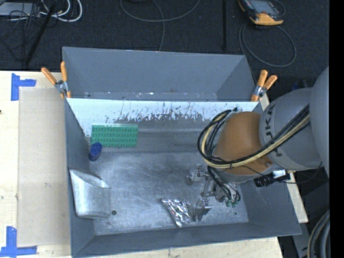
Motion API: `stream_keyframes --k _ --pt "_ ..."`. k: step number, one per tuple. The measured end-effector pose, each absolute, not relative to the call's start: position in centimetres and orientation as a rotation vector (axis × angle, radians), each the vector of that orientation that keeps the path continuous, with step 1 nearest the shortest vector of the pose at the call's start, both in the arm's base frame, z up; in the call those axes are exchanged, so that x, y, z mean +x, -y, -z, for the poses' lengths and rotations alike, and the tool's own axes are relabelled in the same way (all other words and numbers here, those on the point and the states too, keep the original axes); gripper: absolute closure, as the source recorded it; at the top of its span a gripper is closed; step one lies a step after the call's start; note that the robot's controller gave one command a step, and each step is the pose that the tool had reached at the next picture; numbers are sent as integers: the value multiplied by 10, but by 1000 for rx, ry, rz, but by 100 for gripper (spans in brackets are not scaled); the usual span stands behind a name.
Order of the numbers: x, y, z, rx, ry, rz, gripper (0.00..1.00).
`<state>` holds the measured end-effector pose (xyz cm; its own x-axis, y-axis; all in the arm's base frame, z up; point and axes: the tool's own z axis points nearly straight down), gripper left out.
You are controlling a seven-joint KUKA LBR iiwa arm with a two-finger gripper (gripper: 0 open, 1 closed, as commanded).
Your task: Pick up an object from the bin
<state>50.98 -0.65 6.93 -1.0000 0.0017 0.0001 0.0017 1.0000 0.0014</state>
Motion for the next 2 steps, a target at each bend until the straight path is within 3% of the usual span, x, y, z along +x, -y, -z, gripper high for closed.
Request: stream_keyframes --k 1,2 --pt "478 -38 -76 179 3145 1 0" --pt "485 -135 -135 371 3124 7 0"
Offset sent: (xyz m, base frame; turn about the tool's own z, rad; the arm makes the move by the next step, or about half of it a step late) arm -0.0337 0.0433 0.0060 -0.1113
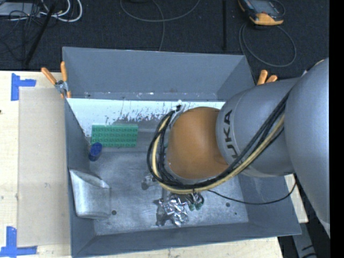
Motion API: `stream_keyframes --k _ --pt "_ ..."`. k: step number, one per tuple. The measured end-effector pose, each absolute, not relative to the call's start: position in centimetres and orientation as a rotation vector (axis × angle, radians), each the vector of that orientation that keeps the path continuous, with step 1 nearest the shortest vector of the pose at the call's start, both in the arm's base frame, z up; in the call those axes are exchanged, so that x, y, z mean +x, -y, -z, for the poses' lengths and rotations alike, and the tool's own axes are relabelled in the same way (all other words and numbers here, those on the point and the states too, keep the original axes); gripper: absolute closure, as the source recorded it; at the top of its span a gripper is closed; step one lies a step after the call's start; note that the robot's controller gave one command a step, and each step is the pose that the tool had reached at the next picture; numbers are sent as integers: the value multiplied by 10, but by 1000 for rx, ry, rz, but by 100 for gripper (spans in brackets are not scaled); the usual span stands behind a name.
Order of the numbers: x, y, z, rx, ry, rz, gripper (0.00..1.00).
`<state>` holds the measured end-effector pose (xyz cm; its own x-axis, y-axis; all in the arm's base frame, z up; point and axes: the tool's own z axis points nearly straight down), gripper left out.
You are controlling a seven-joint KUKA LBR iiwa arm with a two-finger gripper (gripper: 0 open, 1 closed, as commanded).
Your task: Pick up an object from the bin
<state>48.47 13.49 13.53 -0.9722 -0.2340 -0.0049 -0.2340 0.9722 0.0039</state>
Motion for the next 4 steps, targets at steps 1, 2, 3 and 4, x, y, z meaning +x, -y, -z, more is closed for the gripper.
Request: stream_keyframes --k 1,2,3,4 --pt "488 -83 -82 -510 -3107 2 0" --pt "489 -85 -84 -516 -3102 0 100" --pt "504 -23 -113 -585 -3085 5 100" --pt "503 -27 -111 -594 -3086 -1 0"
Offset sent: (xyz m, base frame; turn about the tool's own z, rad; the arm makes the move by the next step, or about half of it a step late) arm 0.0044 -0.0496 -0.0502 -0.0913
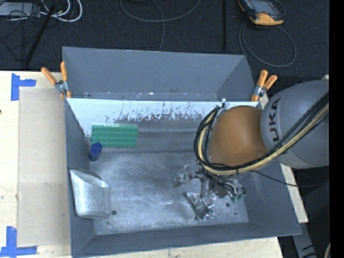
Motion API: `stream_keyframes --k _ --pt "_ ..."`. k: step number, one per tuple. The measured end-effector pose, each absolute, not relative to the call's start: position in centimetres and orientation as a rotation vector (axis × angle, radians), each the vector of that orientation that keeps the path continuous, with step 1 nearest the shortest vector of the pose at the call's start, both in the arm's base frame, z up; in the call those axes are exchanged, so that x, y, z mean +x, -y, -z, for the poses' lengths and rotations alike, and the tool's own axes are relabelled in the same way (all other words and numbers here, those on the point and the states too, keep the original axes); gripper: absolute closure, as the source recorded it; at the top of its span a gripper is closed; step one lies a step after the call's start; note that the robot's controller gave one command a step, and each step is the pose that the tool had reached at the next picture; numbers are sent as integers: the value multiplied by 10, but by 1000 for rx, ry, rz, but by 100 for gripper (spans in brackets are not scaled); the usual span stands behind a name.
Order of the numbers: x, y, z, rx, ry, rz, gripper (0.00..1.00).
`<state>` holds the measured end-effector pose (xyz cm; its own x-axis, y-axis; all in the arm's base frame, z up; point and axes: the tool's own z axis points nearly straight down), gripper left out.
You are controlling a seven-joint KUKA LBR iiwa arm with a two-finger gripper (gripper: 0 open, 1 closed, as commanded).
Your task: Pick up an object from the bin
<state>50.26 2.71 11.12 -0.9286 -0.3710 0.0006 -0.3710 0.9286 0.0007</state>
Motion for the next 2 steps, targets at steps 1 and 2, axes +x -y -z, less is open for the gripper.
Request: stream_keyframes --k 1,2 --pt "527 44 -71 941 3000 2 0" --pt "485 21 -77 1315 2851 4 0"
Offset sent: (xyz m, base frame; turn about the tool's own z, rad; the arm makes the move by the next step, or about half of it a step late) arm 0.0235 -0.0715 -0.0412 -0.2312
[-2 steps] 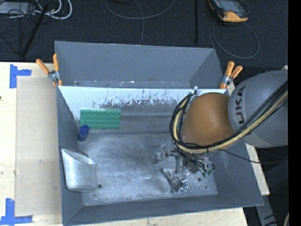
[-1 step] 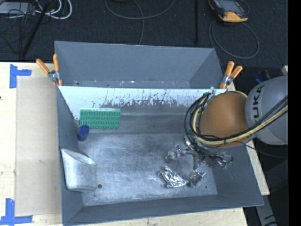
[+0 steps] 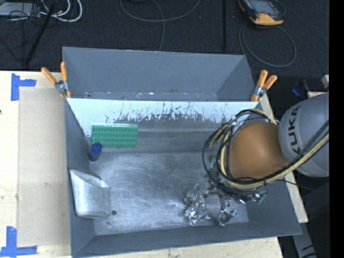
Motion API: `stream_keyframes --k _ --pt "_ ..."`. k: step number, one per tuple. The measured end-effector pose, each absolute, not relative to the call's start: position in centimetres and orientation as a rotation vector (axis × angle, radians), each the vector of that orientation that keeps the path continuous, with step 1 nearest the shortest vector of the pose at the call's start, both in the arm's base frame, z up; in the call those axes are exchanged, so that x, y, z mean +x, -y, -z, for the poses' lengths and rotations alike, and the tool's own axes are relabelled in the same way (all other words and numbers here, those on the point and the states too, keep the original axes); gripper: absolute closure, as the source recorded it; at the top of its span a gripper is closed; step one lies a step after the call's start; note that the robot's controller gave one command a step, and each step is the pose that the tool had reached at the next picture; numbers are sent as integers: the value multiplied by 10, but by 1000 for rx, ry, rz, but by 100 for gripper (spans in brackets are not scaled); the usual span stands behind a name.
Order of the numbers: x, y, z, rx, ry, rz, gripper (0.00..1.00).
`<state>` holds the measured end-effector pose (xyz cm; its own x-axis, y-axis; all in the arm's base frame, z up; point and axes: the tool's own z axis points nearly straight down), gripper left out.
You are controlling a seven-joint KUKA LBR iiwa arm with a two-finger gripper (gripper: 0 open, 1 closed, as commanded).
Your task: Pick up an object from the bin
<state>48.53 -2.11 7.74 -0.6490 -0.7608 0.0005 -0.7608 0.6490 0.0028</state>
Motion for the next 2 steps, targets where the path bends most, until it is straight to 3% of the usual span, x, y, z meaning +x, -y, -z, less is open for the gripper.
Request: stream_keyframes --k 1,2 --pt "486 21 -78 1317 2851 3 100" --pt "495 14 -207 1640 2686 -3 100"
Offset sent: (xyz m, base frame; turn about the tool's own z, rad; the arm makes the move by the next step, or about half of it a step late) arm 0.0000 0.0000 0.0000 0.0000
